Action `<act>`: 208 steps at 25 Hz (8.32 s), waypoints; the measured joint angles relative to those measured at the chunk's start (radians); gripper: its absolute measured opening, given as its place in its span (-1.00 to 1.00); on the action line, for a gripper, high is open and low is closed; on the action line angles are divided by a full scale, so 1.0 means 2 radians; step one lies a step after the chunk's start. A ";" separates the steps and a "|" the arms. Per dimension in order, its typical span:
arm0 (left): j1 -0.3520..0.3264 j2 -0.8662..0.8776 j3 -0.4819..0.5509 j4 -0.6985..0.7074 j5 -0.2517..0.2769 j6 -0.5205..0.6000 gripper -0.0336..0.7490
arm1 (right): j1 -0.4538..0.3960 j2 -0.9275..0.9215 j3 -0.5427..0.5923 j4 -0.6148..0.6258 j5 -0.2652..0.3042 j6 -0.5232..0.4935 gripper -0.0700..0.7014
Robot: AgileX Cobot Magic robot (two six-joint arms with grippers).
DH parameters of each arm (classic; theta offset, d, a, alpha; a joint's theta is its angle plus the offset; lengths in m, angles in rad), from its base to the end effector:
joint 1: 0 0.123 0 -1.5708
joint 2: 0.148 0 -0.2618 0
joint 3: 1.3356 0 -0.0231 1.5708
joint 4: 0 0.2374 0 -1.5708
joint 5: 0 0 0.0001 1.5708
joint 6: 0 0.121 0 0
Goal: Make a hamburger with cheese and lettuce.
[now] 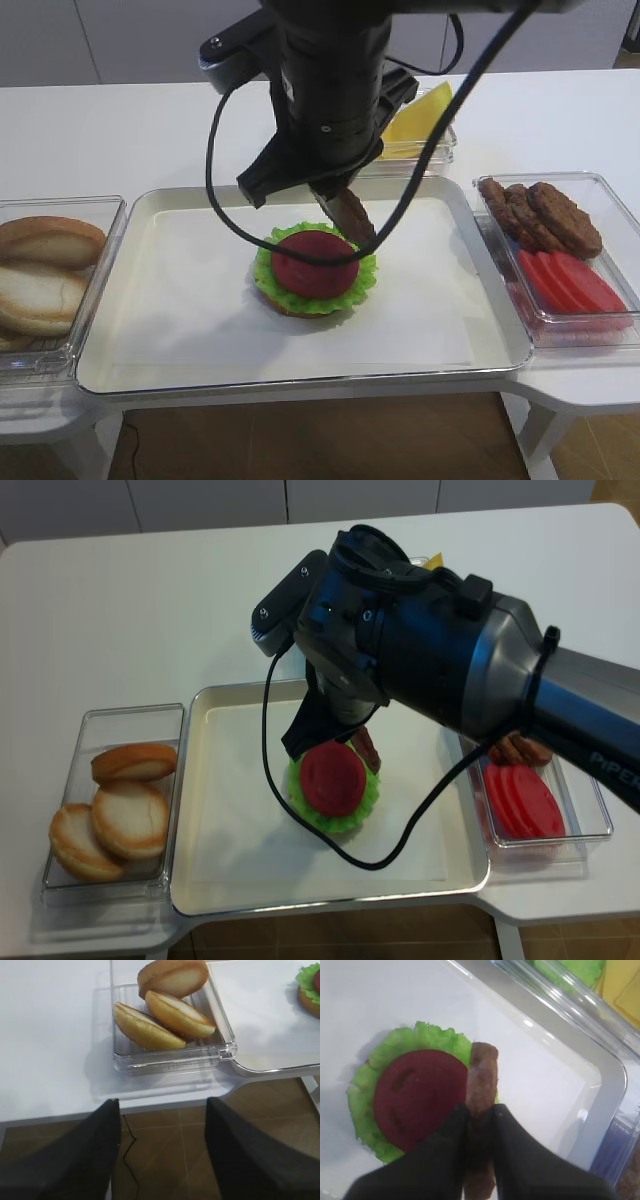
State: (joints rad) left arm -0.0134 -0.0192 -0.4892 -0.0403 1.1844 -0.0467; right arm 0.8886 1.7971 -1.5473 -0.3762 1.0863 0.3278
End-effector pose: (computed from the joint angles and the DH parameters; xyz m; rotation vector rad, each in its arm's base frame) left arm 0.0244 -0.0048 0.2417 -0.0308 2.1598 -0.0838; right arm 0.2658 0.2648 0.2436 -0.8952 2.5176 -0.1528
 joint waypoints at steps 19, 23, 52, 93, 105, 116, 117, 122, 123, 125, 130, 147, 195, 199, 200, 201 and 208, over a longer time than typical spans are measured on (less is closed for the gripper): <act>0.000 0.000 0.000 0.000 0.000 0.000 0.12 | 0.000 0.011 0.000 0.002 -0.006 0.005 -0.54; 0.000 0.000 0.000 0.000 0.000 0.000 0.12 | 0.000 0.011 0.000 0.002 -0.012 0.005 -0.54; 0.000 0.000 0.000 0.000 0.000 0.000 0.12 | 0.001 0.030 0.000 -0.004 0.004 0.000 -0.54; 0.000 0.000 0.000 0.000 0.000 0.000 0.12 | 0.005 0.021 -0.023 0.008 0.008 -0.020 -0.54; 0.000 0.000 0.000 0.000 0.000 0.000 0.12 | 0.006 0.034 -0.025 0.003 0.009 -0.025 -0.54; 0.000 0.000 0.000 0.000 0.000 0.000 0.12 | 0.006 0.034 -0.025 0.007 0.013 -0.025 -0.42; 0.000 0.000 0.000 0.000 0.000 0.000 0.12 | 0.006 0.034 -0.025 0.010 0.014 -0.025 -0.41; 0.000 0.000 0.000 0.000 0.000 0.000 0.12 | 0.006 0.034 -0.025 0.022 0.014 -0.025 -0.39; 0.000 0.000 0.000 0.000 0.000 0.000 0.12 | 0.006 0.034 -0.025 0.023 0.014 -0.025 -0.39; 0.000 0.000 0.000 0.000 0.000 0.000 0.12 | 0.006 0.034 -0.025 0.026 0.014 -0.025 -0.38; 0.000 0.000 0.000 0.000 0.000 0.000 0.12 | 0.006 0.034 -0.025 0.035 0.014 -0.025 -0.12; 0.000 0.000 0.000 0.000 0.000 0.000 0.12 | 0.006 0.034 -0.025 0.085 0.000 -0.039 0.52; 0.000 0.000 0.000 0.000 0.000 0.000 0.12 | -0.387 -0.494 0.243 0.231 0.087 -0.129 0.20; 0.000 0.000 0.000 0.000 0.000 0.000 0.12 | -0.387 -0.582 0.288 0.231 0.089 -0.129 0.20; 0.000 0.000 0.000 0.000 0.000 0.000 0.12 | -0.387 -0.604 0.301 0.231 0.090 -0.129 0.20; 0.000 0.000 0.000 0.000 0.000 0.000 0.12 | -0.387 -0.623 0.311 0.231 0.090 -0.129 0.20; 0.000 0.000 0.000 0.000 0.000 0.000 0.12 | -0.387 -0.770 0.390 0.231 0.093 -0.129 0.20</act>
State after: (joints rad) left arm -0.0134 -0.0192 -0.4892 -0.0403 1.1844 -0.0467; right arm 0.1145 0.2573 -0.7677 0.0862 1.2730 0.0703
